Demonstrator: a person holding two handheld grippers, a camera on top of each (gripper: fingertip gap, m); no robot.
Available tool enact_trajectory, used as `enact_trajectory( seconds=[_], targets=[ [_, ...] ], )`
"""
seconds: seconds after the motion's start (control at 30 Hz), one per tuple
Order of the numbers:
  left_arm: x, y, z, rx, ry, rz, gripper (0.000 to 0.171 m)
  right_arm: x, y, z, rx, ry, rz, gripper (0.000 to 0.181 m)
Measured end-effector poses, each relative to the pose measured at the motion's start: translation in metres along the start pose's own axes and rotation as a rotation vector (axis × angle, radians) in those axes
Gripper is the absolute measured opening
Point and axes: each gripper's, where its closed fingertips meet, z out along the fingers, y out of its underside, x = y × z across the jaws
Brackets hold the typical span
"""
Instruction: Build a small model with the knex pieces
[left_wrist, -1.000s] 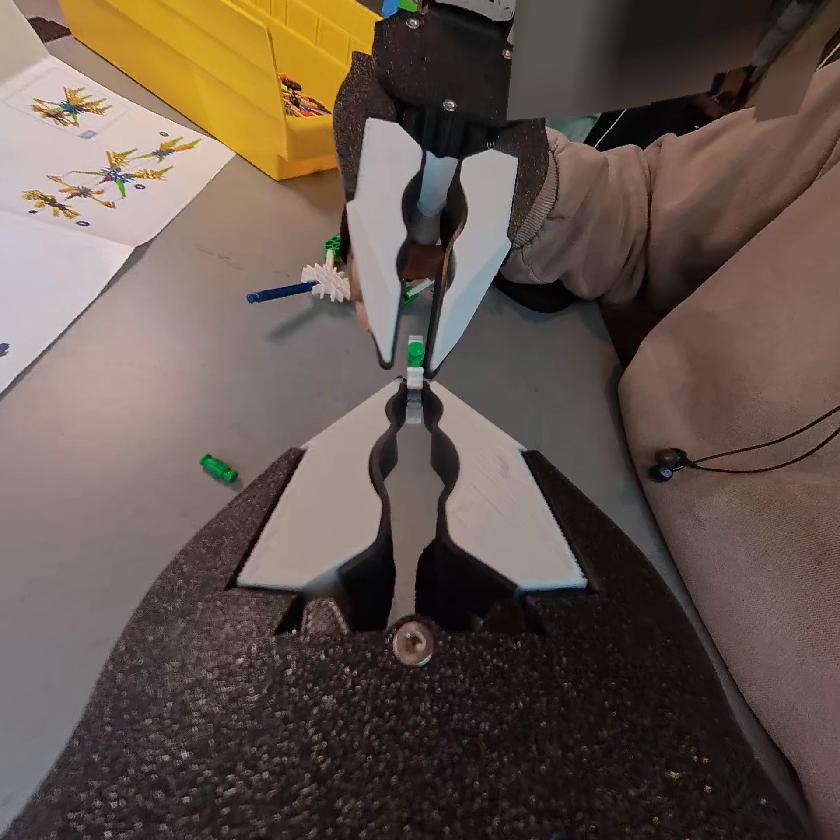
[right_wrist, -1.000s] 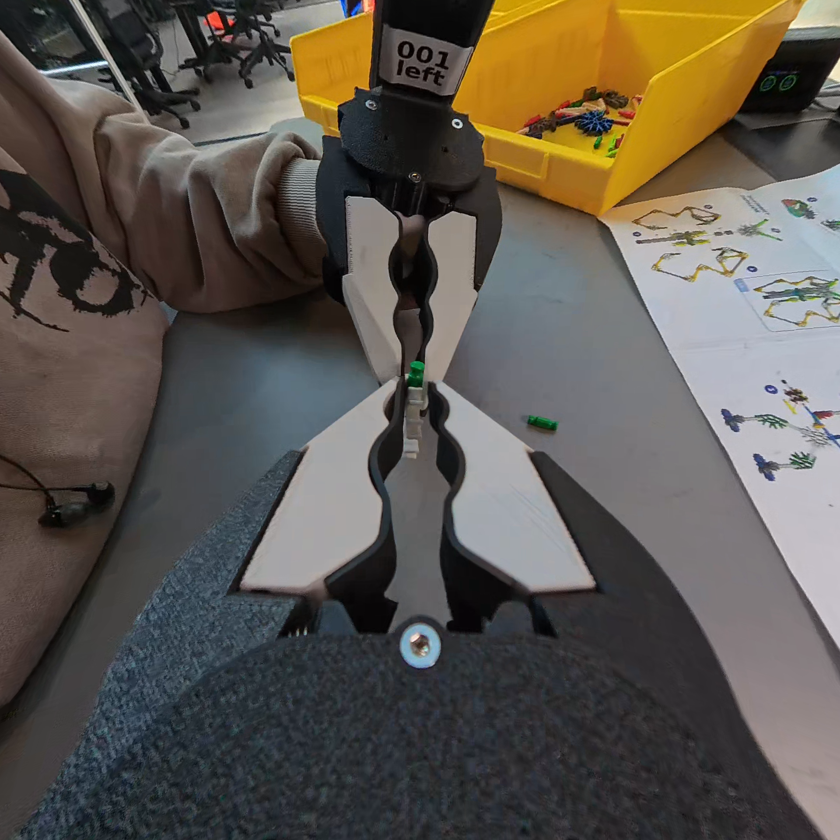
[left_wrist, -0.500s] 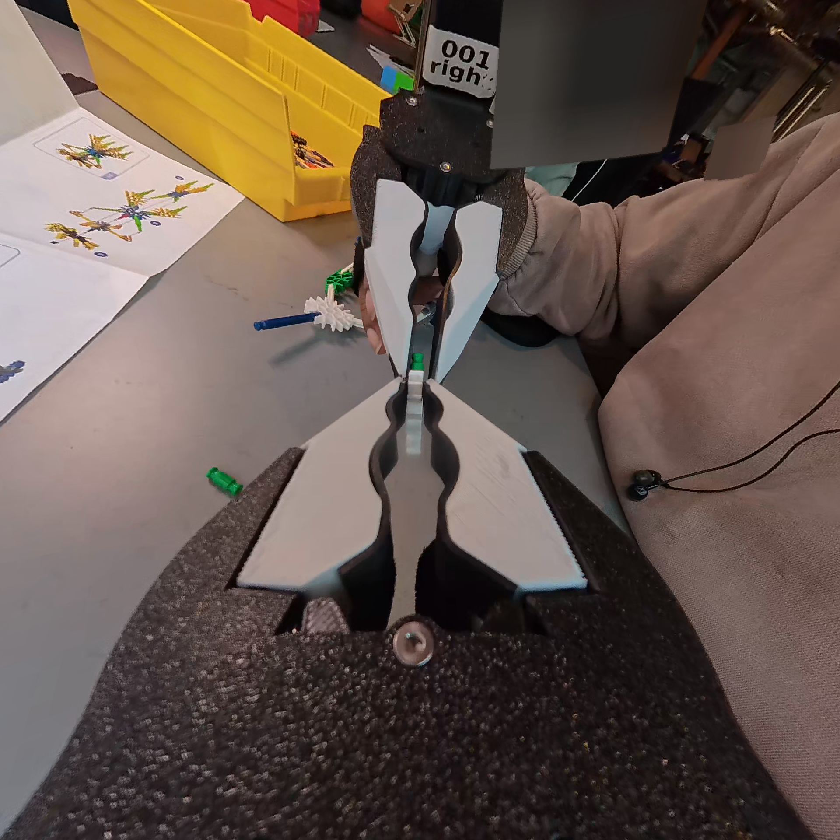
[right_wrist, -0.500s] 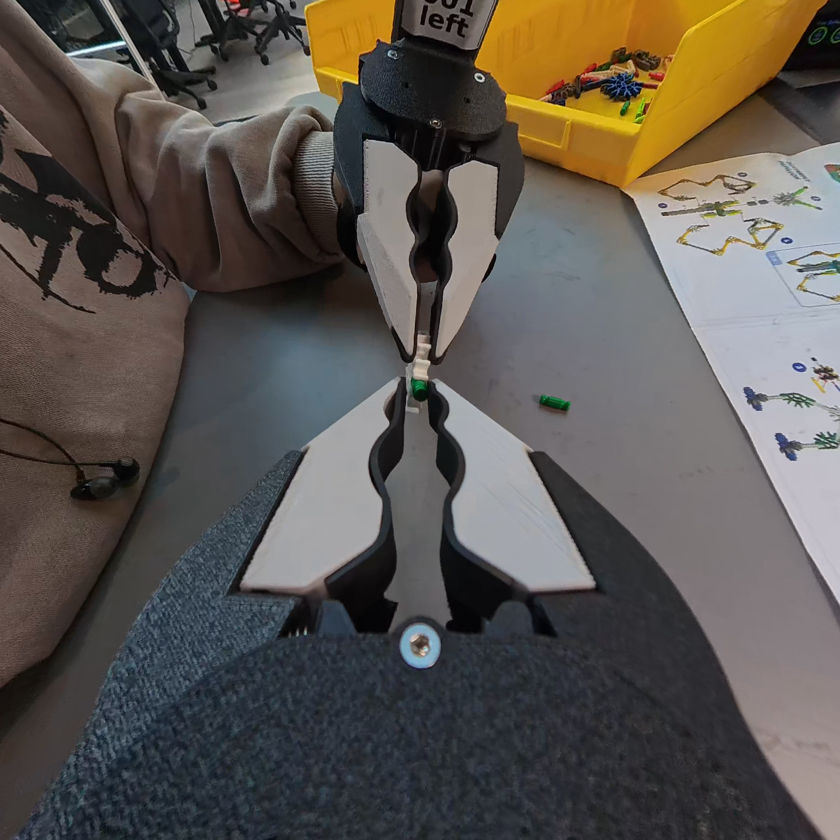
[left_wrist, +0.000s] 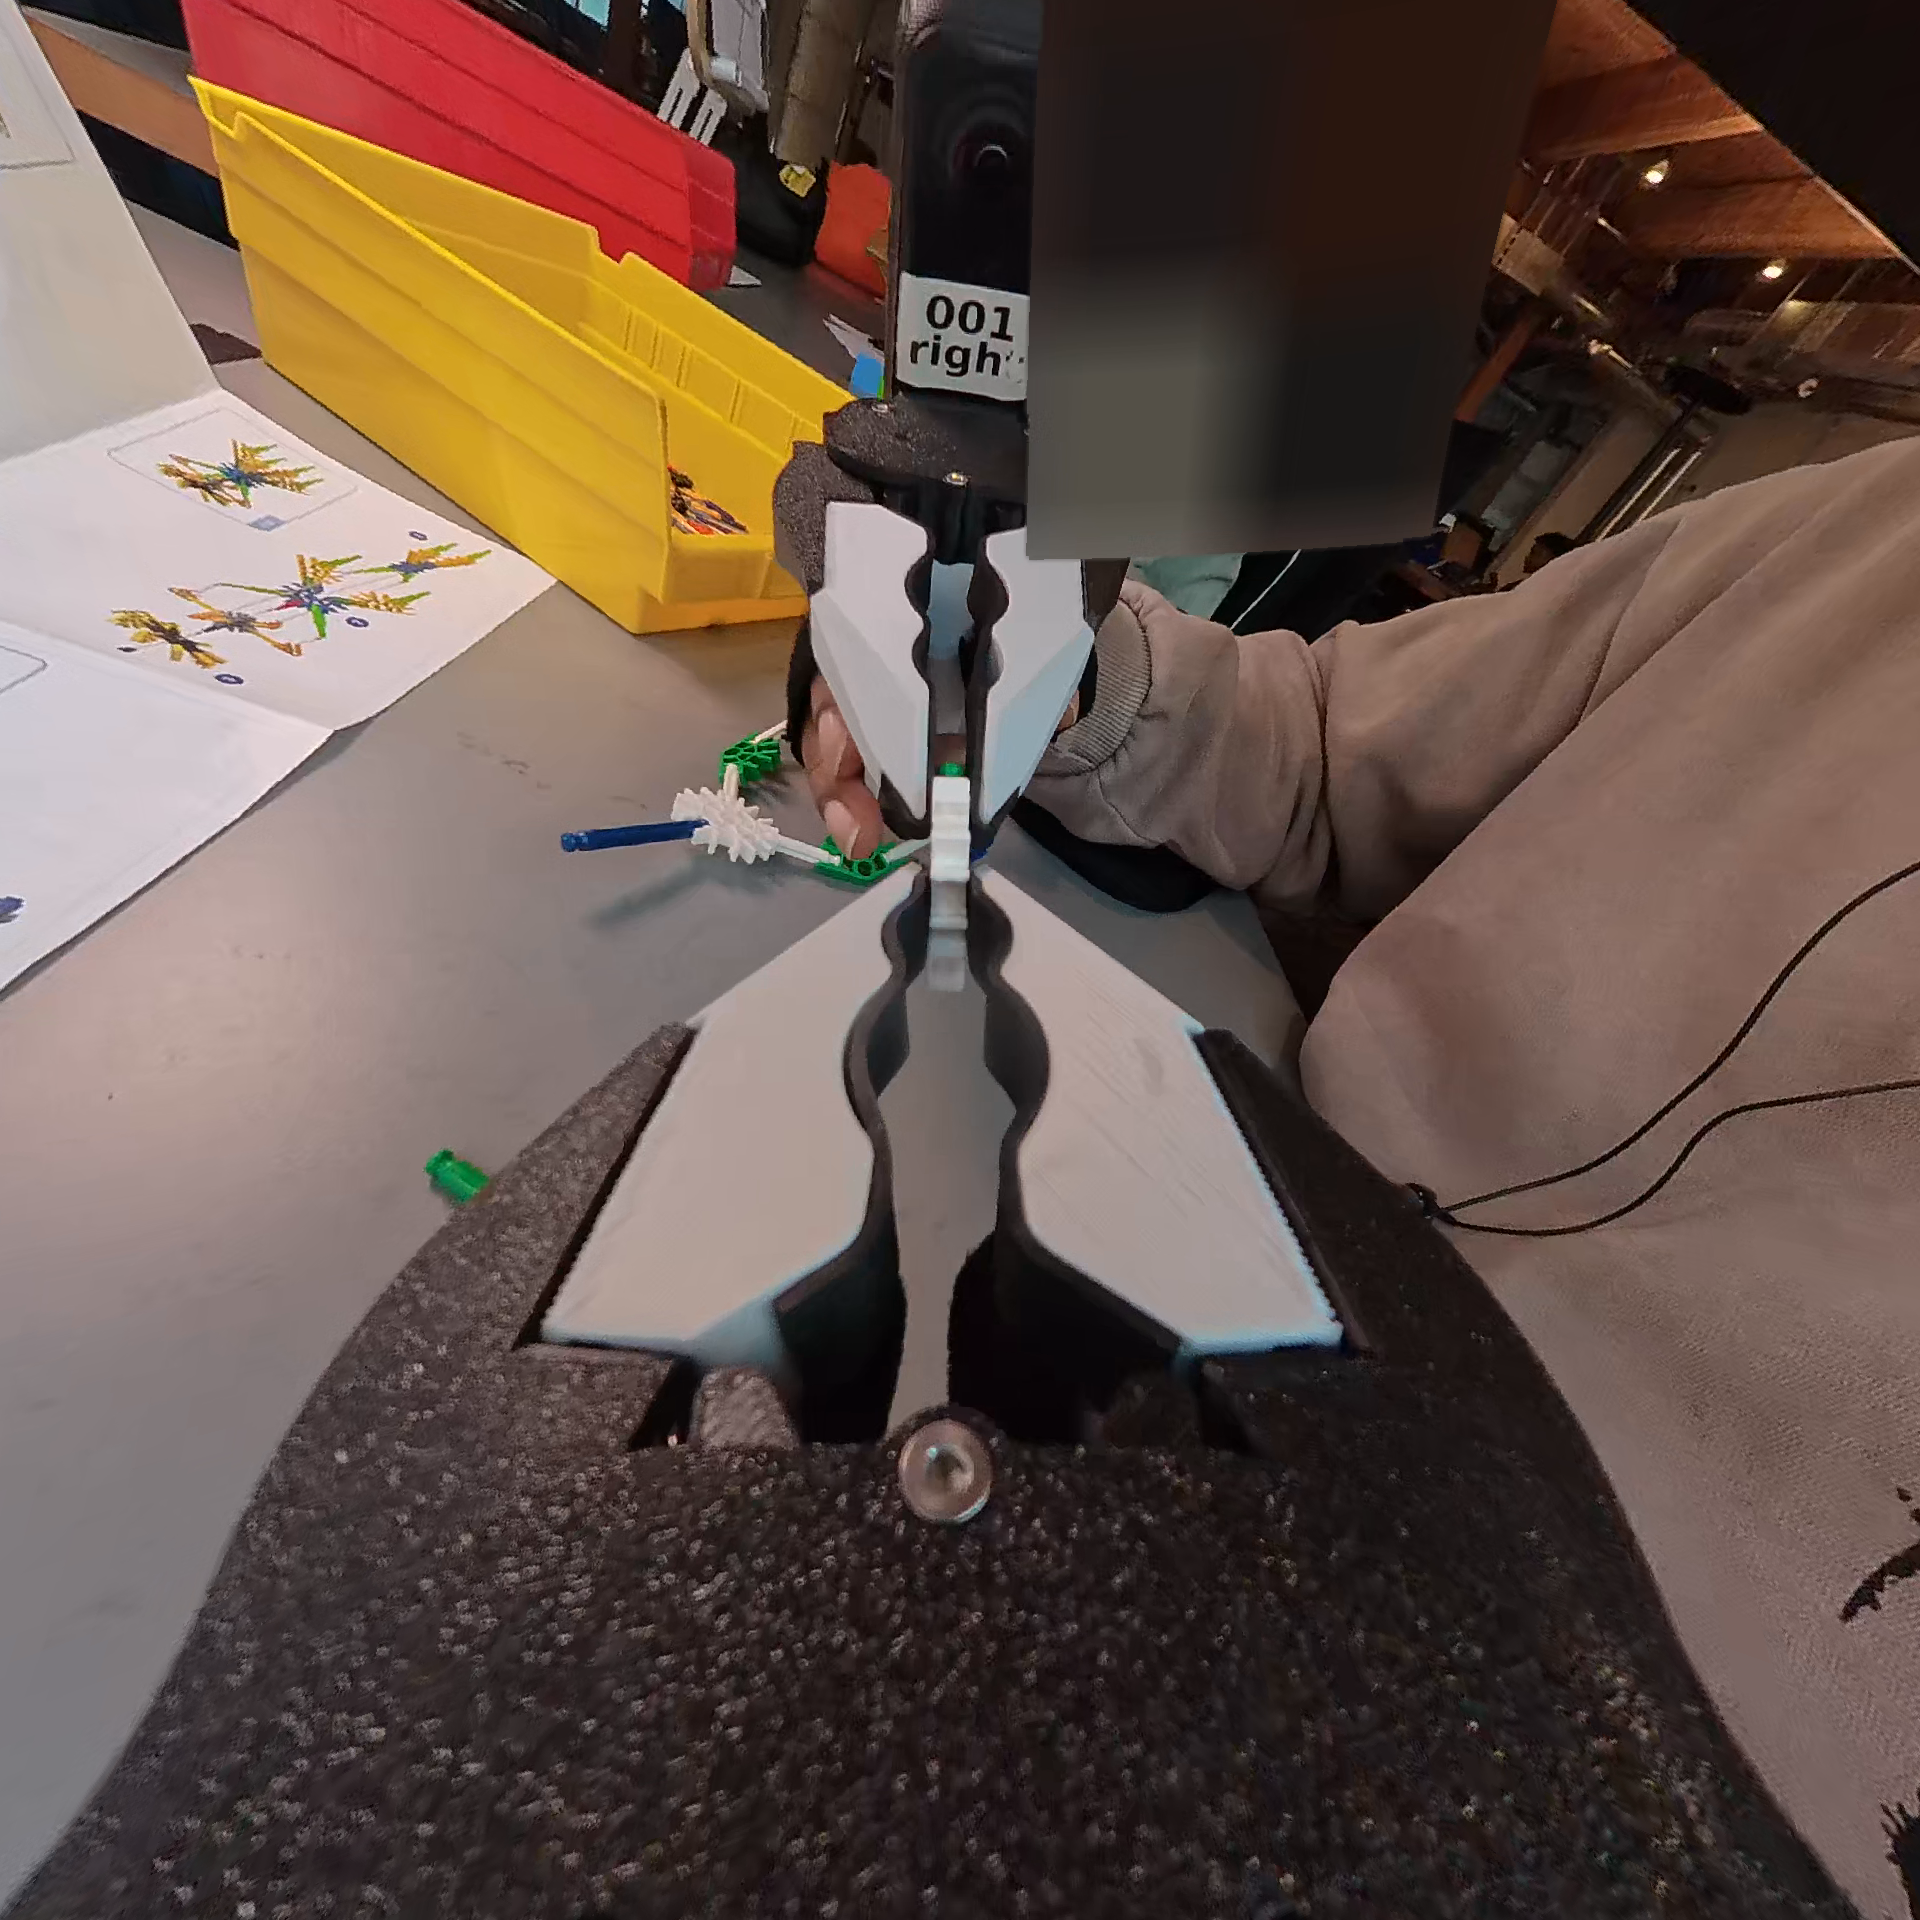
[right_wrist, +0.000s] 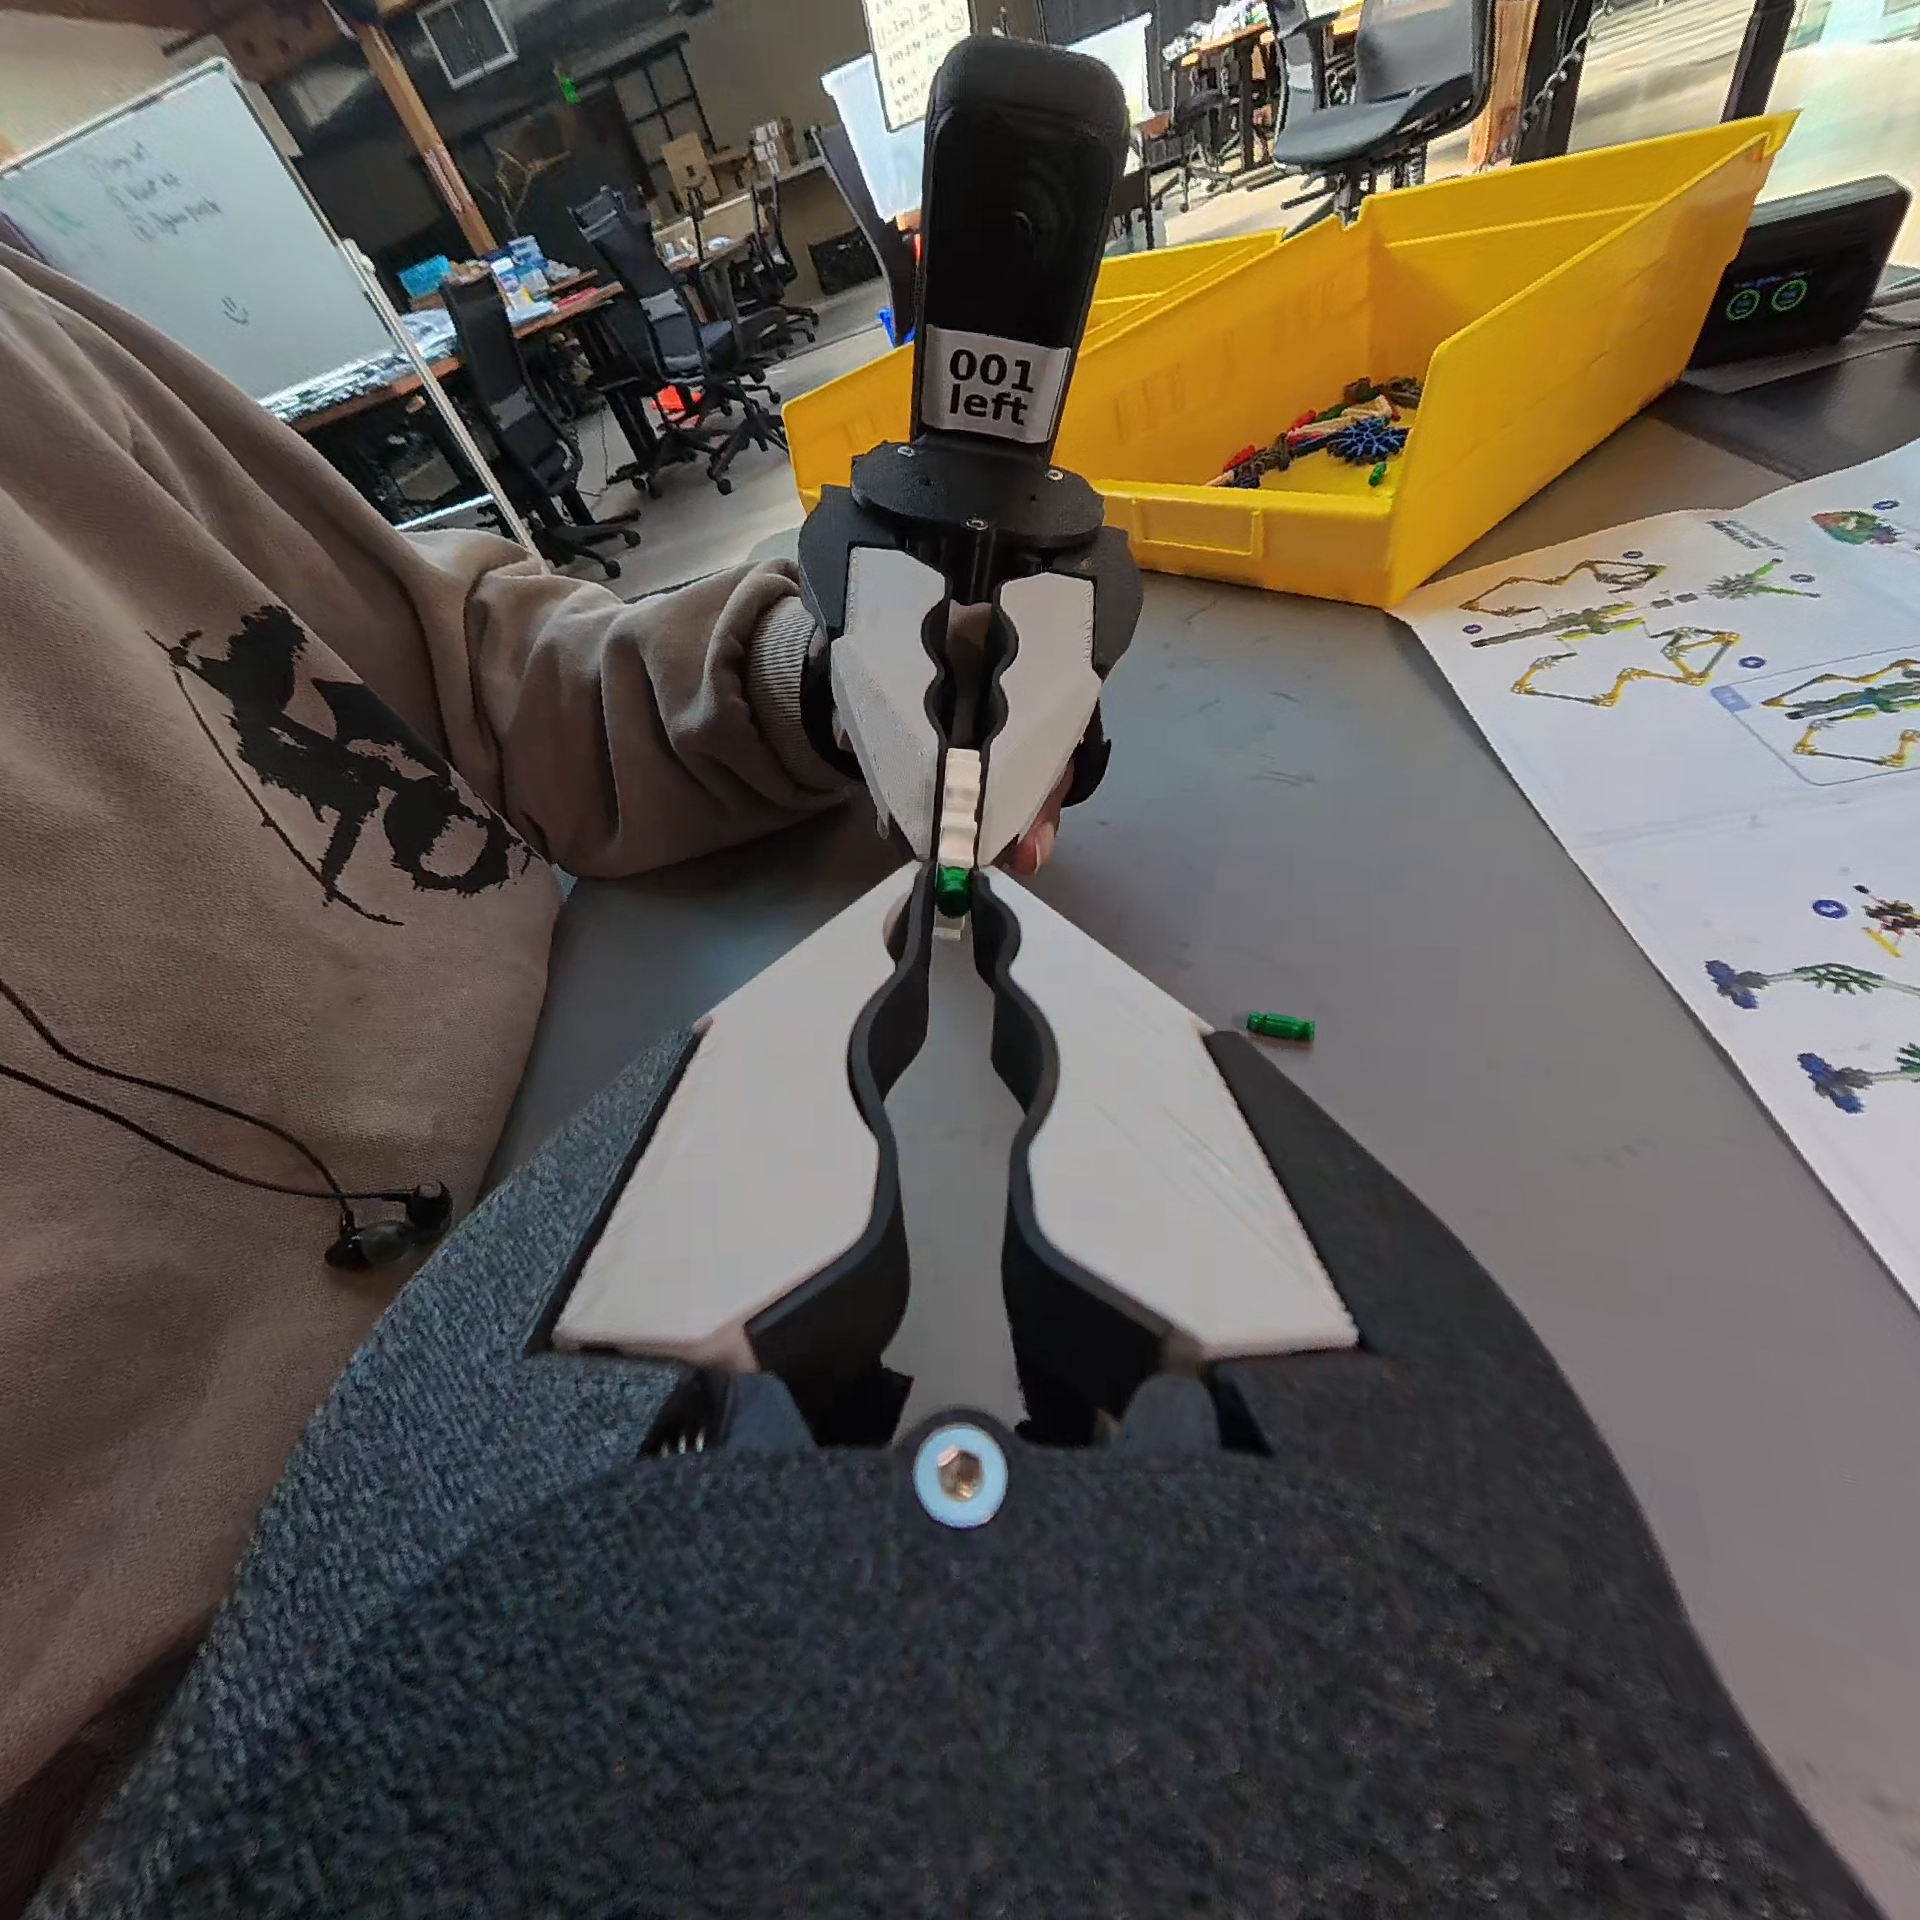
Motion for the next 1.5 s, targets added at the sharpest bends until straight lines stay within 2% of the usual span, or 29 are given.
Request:
enact_trajectory(
  seconds=[0.3,0.47,0.63,0.8,0.83,0.87,0.93,0.97,1.07,1.2,1.27,1.37,1.5],
  targets=[
    [-0.013,0.006,0.002,-0.035,-0.061,-0.099,0.006,0.013,0.008,-0.001,-0.083,0.102,-0.039,0.005],
    [-0.050,0.011,0.001,-0.001,-0.335,-0.127,0.009,0.047,0.020,0.001,-0.213,0.407,-0.208,0.005],
    [-0.077,0.011,-0.004,0.008,-0.628,-0.072,0.010,0.072,0.024,0.002,-0.295,0.672,-0.326,0.006],
    [-0.099,0.004,-0.005,0.123,-0.724,-0.211,0.013,0.093,0.018,-0.003,-0.422,0.896,-0.475,0.006],
    [-0.103,0.002,-0.004,0.151,-0.716,-0.264,0.014,0.098,0.016,-0.005,-0.453,0.947,-0.515,0.007],
    [-0.102,0.002,0.003,0.162,-0.665,-0.321,0.008,0.103,0.011,-0.006,-0.466,0.998,-0.561,0.003],
    [-0.111,-0.002,0.005,0.185,-0.692,-0.343,0.007,0.111,0.010,-0.008,-0.531,1.058,-0.632,0.003],
    [-0.112,-0.002,0.004,0.169,-0.669,-0.356,0.006,0.113,0.008,-0.008,-0.526,1.063,-0.639,0.003],
    [-0.109,-0.009,0.001,0.222,-0.485,-0.511,0.005,0.111,0.001,-0.005,-0.476,1.044,-0.655,0.004],
    [-0.100,-0.002,-0.006,0.183,-0.431,-0.467,0.006,0.094,-0.001,0.002,-0.255,0.820,-0.474,0.004],
    [-0.099,-0.004,-0.017,0.194,-0.422,-0.436,0.006,0.084,0.001,0.003,-0.212,0.705,-0.413,0.004],
    [-0.105,-0.009,-0.036,0.179,-0.436,-0.394,0.006,0.067,0.027,0.014,-0.321,0.526,-0.373,0.005],
    [-0.113,-0.008,-0.054,0.130,-0.465,-0.320,0.006,0.064,0.071,0.027,-0.552,0.495,-0.459,0.005]
  ],
)
